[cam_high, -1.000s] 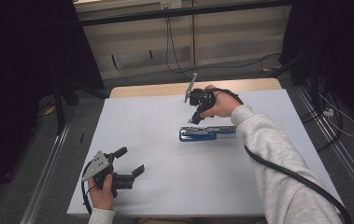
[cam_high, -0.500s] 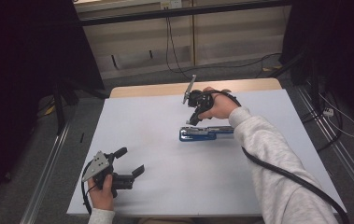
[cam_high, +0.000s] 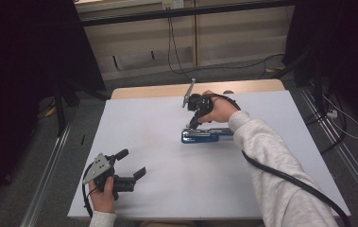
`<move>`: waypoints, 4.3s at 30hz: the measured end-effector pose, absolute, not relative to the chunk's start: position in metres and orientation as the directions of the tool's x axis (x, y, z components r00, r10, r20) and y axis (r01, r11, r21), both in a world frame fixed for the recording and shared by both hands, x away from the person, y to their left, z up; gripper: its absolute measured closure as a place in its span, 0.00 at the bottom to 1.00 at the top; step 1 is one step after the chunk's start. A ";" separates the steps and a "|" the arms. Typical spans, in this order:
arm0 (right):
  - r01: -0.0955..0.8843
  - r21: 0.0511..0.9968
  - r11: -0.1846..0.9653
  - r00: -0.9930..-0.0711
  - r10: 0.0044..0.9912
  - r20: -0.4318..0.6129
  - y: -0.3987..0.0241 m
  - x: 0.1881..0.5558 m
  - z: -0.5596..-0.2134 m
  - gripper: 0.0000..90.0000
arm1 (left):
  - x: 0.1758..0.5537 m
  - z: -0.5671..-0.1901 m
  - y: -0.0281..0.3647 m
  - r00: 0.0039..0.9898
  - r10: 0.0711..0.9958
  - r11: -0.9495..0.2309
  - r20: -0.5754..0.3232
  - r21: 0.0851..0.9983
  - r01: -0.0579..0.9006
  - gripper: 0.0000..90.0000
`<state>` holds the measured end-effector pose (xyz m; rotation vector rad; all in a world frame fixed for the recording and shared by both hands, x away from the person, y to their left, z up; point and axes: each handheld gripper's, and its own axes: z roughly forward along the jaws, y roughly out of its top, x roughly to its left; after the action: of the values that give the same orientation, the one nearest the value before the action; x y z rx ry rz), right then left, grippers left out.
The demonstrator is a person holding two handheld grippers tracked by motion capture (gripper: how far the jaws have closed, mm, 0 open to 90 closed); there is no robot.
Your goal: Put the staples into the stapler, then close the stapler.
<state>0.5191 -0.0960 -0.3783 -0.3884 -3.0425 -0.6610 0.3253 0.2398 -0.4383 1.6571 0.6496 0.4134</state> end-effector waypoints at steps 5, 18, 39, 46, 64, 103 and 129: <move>0.242 0.410 0.879 -0.969 0.240 0.057 -0.094 0.519 -0.381 0.87 | 0.325 -0.438 0.240 0.775 0.627 -0.108 -0.074 0.978 0.181 0.02; 0.233 0.400 0.887 -0.972 0.228 0.060 -0.093 0.520 -0.390 0.87 | 0.325 -0.438 0.240 0.773 0.629 -0.099 -0.082 0.978 0.185 0.02; 0.235 0.396 0.888 -0.972 0.223 0.076 -0.089 0.522 -0.394 0.87 | 0.325 -0.438 0.240 0.774 0.627 -0.100 -0.082 0.978 0.184 0.02; 0.228 0.394 0.891 -0.973 0.218 0.071 -0.088 0.522 -0.395 0.87 | 0.325 -0.439 0.239 0.777 0.623 -0.099 -0.094 0.975 0.197 0.02; 0.221 0.382 0.897 -0.975 0.210 0.071 -0.087 0.523 -0.398 0.87 | 0.325 -0.439 0.239 0.776 0.625 -0.101 -0.091 0.975 0.196 0.02; 0.408 0.590 0.697 -0.896 0.430 0.111 -0.163 0.502 -0.395 0.28 | 0.347 -0.433 0.209 0.793 0.580 -0.147 -0.185 0.934 0.325 0.02; 0.480 0.654 0.585 -0.820 0.564 0.097 -0.228 0.463 -0.406 0.16 | 0.386 -0.432 0.175 0.795 0.579 -0.188 -0.182 0.919 0.347 0.02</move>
<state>0.4634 -0.2280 -0.4060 -0.9596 -2.9029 -1.1378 0.3857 0.1750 -0.4323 1.7998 0.7144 0.2441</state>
